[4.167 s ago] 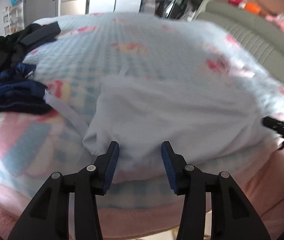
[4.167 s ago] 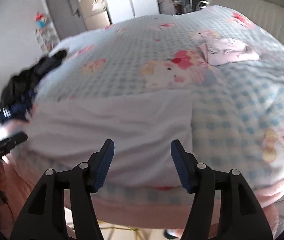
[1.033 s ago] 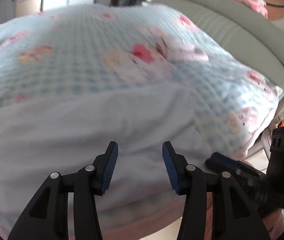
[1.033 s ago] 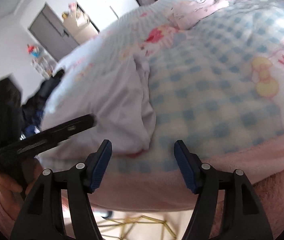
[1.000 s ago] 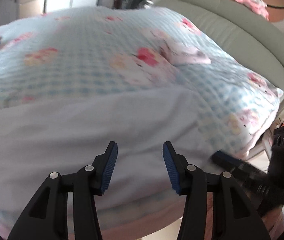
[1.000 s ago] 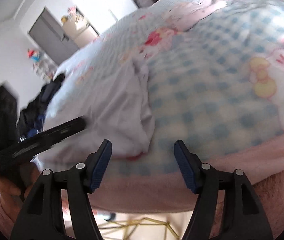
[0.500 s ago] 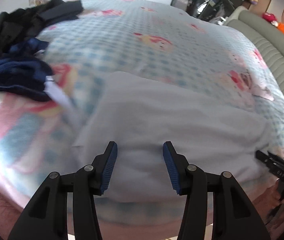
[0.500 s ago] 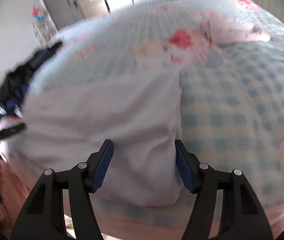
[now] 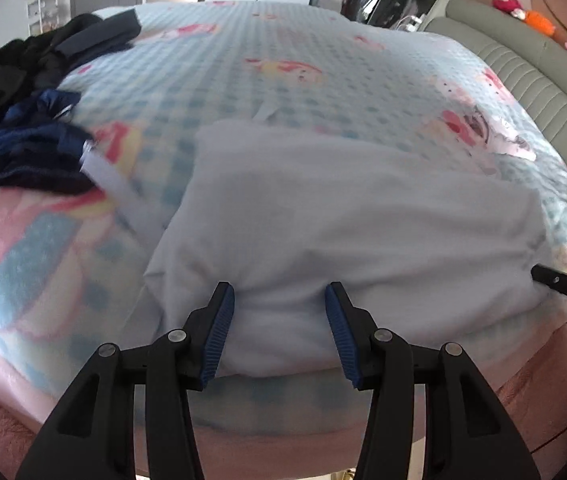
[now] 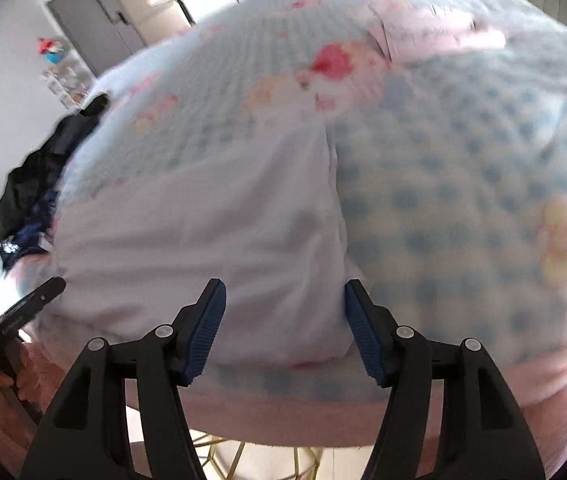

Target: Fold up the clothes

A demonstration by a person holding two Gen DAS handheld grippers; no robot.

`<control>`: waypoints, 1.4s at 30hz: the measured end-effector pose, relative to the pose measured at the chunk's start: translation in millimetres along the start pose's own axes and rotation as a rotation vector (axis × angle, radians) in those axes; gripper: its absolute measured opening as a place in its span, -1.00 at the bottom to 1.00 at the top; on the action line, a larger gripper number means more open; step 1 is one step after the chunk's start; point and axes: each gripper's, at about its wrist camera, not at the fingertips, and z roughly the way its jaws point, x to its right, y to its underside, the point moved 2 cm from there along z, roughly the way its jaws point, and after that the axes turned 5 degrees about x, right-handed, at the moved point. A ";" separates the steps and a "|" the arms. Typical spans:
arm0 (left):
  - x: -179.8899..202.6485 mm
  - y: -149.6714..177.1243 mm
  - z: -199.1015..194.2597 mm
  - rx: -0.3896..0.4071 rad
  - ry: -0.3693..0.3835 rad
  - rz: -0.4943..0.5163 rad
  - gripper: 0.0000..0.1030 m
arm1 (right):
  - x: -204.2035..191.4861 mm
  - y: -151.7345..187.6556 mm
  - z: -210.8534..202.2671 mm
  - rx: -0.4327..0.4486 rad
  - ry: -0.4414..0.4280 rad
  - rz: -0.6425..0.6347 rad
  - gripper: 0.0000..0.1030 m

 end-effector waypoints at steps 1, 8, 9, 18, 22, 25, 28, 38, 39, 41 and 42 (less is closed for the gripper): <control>-3.5 -0.3 -1.8 0.005 0.017 -0.015 -0.04 | 3.9 3.3 6.2 -0.020 0.020 0.021 0.22; -4.8 3.3 -14.2 0.053 0.047 -0.041 -0.04 | 7.1 -4.8 15.3 -0.038 -0.115 0.149 0.12; -6.2 2.5 -16.9 0.064 0.058 -0.050 -0.04 | 3.7 -6.1 15.2 -0.039 -0.129 0.145 0.02; 5.1 -38.4 -28.8 0.129 0.093 0.041 -0.03 | -0.1 -21.8 -32.9 0.172 0.181 0.027 -0.05; 26.8 -64.6 8.7 0.019 0.197 0.114 -0.03 | -39.7 -42.3 -43.5 0.243 0.093 -0.128 0.16; 36.6 -65.3 36.2 0.012 0.113 0.158 -0.03 | -67.2 -41.6 -5.8 0.124 0.057 -0.257 0.16; 32.3 -66.3 48.4 0.045 0.077 0.131 -0.03 | -68.4 -38.5 25.2 0.083 0.093 -0.294 0.13; -19.5 -57.1 8.6 0.154 0.128 -0.096 -0.02 | -18.4 -63.1 27.1 0.164 0.053 0.011 0.09; -21.5 -54.8 -2.7 0.174 0.156 -0.112 -0.02 | -15.8 -59.6 18.7 0.173 0.047 0.014 0.10; -17.2 -46.5 -22.2 0.184 0.212 -0.108 -0.01 | -10.9 -52.2 1.5 0.197 0.011 0.025 0.20; -12.1 -39.2 -28.4 0.186 0.226 -0.098 0.00 | -7.7 -46.4 -7.1 0.204 -0.011 0.043 0.23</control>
